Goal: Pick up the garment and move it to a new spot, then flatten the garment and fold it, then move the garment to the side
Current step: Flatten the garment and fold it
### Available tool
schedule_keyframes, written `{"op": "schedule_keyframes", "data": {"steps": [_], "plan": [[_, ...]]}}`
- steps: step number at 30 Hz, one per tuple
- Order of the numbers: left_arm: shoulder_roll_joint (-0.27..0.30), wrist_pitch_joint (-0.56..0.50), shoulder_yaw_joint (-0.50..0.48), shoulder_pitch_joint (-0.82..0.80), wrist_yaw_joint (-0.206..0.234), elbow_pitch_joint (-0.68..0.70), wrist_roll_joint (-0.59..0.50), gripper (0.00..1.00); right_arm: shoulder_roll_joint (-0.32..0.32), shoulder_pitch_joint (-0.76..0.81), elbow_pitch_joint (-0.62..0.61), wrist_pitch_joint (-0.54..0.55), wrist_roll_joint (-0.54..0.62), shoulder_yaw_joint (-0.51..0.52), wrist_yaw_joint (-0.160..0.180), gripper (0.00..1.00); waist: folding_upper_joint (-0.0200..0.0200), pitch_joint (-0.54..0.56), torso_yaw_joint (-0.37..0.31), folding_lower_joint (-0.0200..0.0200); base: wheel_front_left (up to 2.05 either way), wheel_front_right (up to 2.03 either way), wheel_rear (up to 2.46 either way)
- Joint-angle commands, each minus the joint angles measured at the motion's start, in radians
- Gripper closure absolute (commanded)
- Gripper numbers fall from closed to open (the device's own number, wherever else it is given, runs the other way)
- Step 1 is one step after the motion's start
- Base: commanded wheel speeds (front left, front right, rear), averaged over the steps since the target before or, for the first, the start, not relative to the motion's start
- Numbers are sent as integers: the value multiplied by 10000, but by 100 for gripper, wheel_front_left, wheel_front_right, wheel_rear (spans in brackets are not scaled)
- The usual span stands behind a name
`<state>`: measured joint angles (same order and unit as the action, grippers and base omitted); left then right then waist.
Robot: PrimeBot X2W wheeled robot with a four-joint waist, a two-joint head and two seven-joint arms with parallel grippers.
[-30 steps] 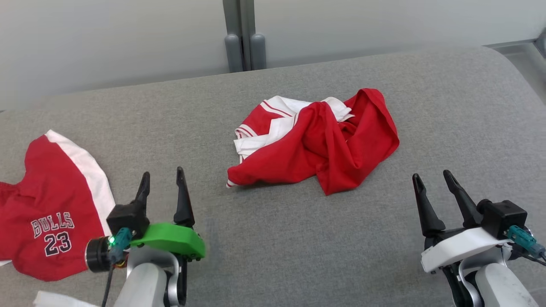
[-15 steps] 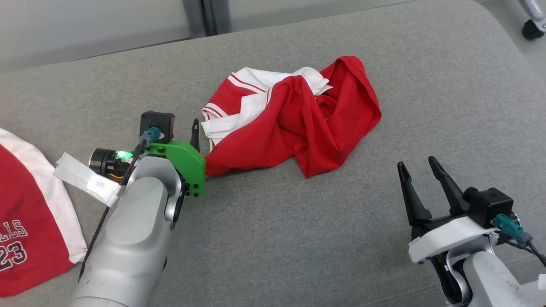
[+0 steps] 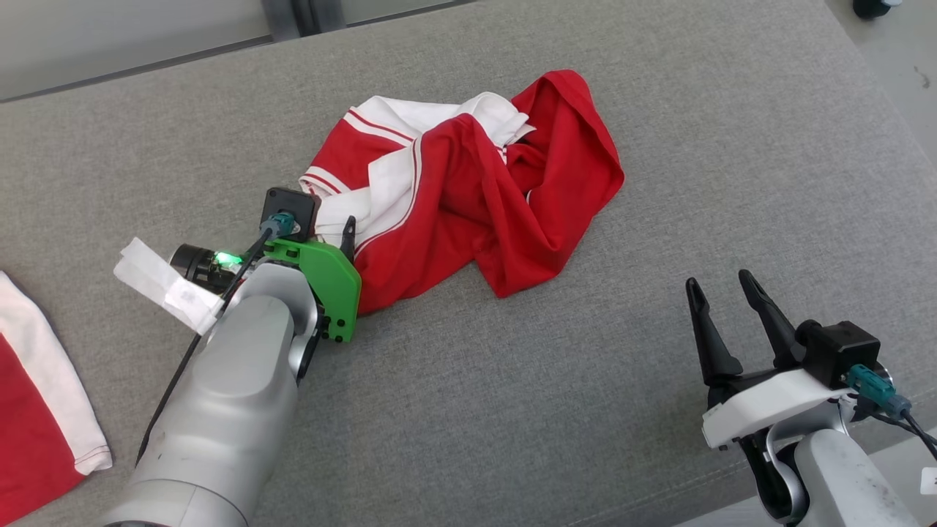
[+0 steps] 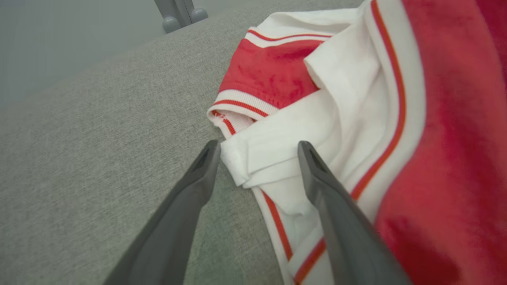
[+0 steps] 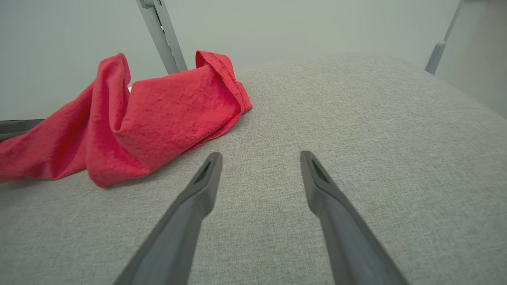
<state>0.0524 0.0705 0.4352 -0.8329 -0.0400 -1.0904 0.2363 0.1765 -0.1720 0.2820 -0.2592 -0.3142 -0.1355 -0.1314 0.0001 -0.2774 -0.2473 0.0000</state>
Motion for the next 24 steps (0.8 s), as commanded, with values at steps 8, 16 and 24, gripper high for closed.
{"op": "schedule_keyframes", "data": {"steps": [8,16,24], "plan": [[2,295,401,-459,163,-595,0,0,-62,-214,101,-65,16,-75,14,0,-1,-31,28,0,0,0,0],[-3,304,624,-559,177,-1108,138,91,-129,-234,247,-71,-28,-145,14,0,-1,-22,-92,0,0,0,0],[3,1282,490,-648,378,-1095,463,100,-140,-64,359,-74,22,-114,14,0,-1,352,-5,0,0,0,0]]}}
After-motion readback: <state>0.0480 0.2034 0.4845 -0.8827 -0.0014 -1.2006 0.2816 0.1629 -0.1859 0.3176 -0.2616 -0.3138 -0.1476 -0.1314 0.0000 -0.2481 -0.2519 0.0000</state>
